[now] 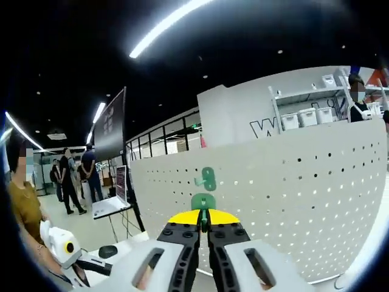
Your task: Insert the hook assembly into the mounting plate slot until the hook locks in place.
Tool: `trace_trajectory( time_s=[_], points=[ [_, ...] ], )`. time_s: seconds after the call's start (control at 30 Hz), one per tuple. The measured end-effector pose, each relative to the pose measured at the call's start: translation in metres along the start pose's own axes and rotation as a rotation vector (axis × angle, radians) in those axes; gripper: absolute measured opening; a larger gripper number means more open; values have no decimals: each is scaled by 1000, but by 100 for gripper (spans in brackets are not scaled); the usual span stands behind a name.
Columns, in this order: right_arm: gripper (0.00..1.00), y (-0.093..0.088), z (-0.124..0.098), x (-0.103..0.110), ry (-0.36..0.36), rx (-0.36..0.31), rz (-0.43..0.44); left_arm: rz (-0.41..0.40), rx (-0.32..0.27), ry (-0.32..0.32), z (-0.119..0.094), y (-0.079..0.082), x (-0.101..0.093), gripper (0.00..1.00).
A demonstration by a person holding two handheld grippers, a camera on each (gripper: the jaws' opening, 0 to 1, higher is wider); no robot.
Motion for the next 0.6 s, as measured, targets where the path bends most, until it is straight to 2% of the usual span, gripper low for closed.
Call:
trace_trajectory(
  time_s=[0.6],
  points=[
    [1, 12, 16, -19, -124, -49, -105, -19, 4, 4, -3, -4, 0, 69]
  ],
)
Point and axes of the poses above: the point that each gripper's makers call its tool centre point, and the gripper's own axes: z roughly forward along the fingers, x roughly to its left, y roughly out of its top, the point moved 6 cm from there along -z, roughly backward along the fingers, and after that the axes turned 5 degrees about -x, right-handed, at the moved point
